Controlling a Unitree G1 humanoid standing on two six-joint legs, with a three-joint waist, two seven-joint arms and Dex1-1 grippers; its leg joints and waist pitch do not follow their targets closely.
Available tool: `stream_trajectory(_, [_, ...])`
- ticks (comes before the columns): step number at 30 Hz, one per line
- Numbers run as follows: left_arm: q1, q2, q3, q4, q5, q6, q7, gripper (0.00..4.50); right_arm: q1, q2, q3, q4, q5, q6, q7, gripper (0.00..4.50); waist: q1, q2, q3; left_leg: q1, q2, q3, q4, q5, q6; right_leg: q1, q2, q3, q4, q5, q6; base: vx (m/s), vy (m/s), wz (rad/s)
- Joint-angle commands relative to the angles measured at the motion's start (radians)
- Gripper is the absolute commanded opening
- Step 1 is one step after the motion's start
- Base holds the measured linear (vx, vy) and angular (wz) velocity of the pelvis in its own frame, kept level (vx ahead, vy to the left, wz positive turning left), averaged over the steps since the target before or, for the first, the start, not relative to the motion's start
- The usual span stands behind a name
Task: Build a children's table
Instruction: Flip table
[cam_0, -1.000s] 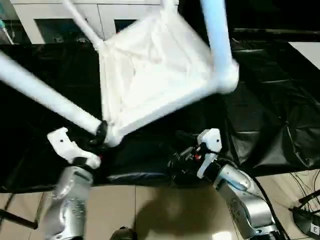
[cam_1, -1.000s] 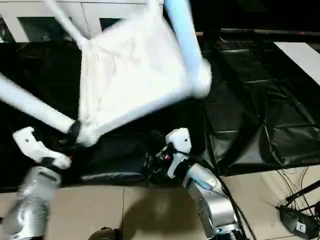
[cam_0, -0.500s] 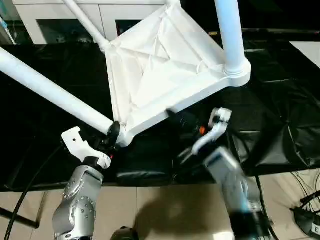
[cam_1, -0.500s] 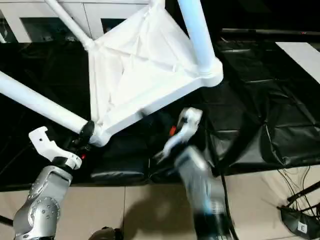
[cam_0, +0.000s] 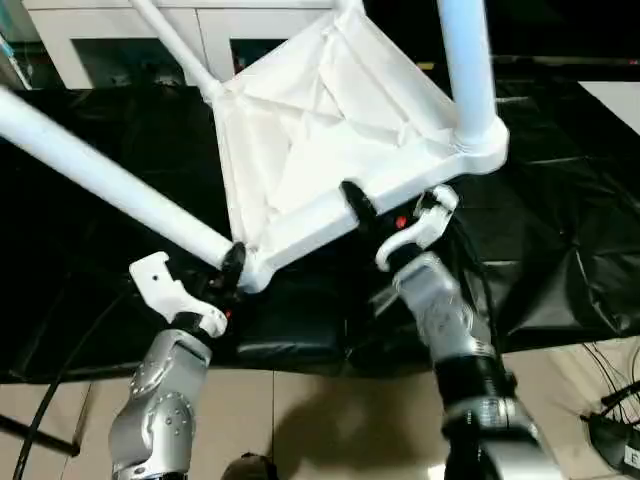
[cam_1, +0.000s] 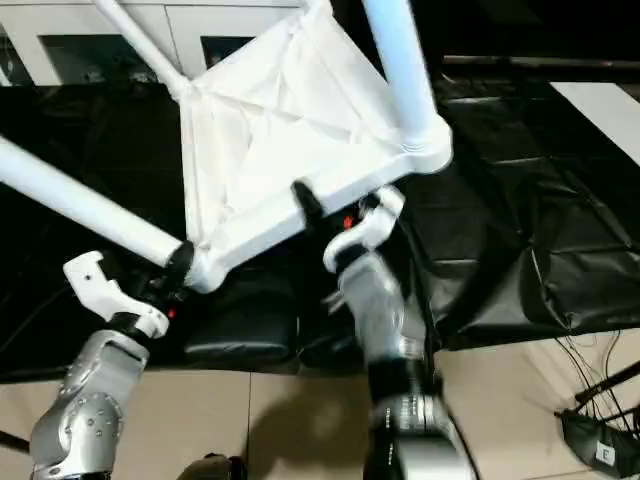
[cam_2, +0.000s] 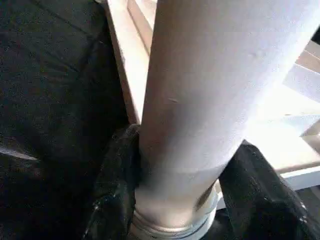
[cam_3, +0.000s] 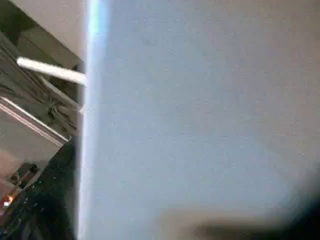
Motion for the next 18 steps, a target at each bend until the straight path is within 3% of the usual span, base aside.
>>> stream_trajectory(1, [0.004,-0.02,-0.065,-0.036,-0.031,0.012,-0.064,2.14,-0.037,-0.003,-0.006,0.051,0.002,-0.014,-0.011,4.5,-0.006,-0.006,-0.073,0.039,0.027,-0.007,-0.062,-0.104,0.015,0.026,-0.06,0.02,-0.052,0.182,-0.157,0.0,0.0,0.0])
stream_trajectory(3, [0.007,-0.016,-0.075,-0.036,-0.025,0.012,-0.069,2.14,-0.049,-0.005,-0.008,0.07,0.0,-0.013,-0.011,4.5,-0.006,-0.01,-0.076,0.038,0.027,-0.007,-0.06,-0.088,0.027,0.027,-0.06,0.02,-0.049,0.2,-0.159,0.0,0.0,0.0])
stream_trajectory(6, [0.015,-0.017,-0.089,-0.041,-0.019,0.011,-0.073,2.14,-0.077,-0.01,-0.019,0.128,-0.007,-0.014,-0.005,4.13,-0.006,-0.011,-0.08,0.037,0.026,-0.006,-0.055,-0.061,0.049,0.028,-0.059,0.019,-0.045,0.235,-0.171,0.0,0.0,0.0])
stream_trajectory(7, [0.018,-0.018,-0.093,-0.043,-0.017,0.009,-0.072,2.14,-0.082,-0.008,-0.025,0.143,-0.011,-0.017,-0.002,4.1,-0.008,-0.016,-0.08,0.035,0.025,-0.004,-0.053,-0.055,0.058,0.029,-0.058,0.019,-0.044,0.246,-0.176,0.0,0.0,0.0])
stream_trajectory(10, [0.023,-0.02,-0.097,-0.047,-0.016,0.006,-0.072,2.14,-0.088,-0.005,-0.035,0.163,-0.015,-0.025,-0.001,3.76,-0.008,-0.014,-0.079,0.035,0.027,-0.003,-0.054,-0.062,0.07,0.027,-0.06,0.019,-0.044,0.23,-0.183,0.0,0.0,0.0])
stream_trajectory(18, [0.029,-0.023,-0.103,-0.044,-0.009,0.003,-0.073,2.14,-0.095,-0.019,-0.041,0.193,-0.029,-0.058,-0.009,3.1,-0.011,-0.007,-0.077,0.038,0.029,-0.003,-0.056,-0.108,0.054,0.024,-0.061,0.02,-0.051,0.145,-0.194,0.0,0.0,0.0])
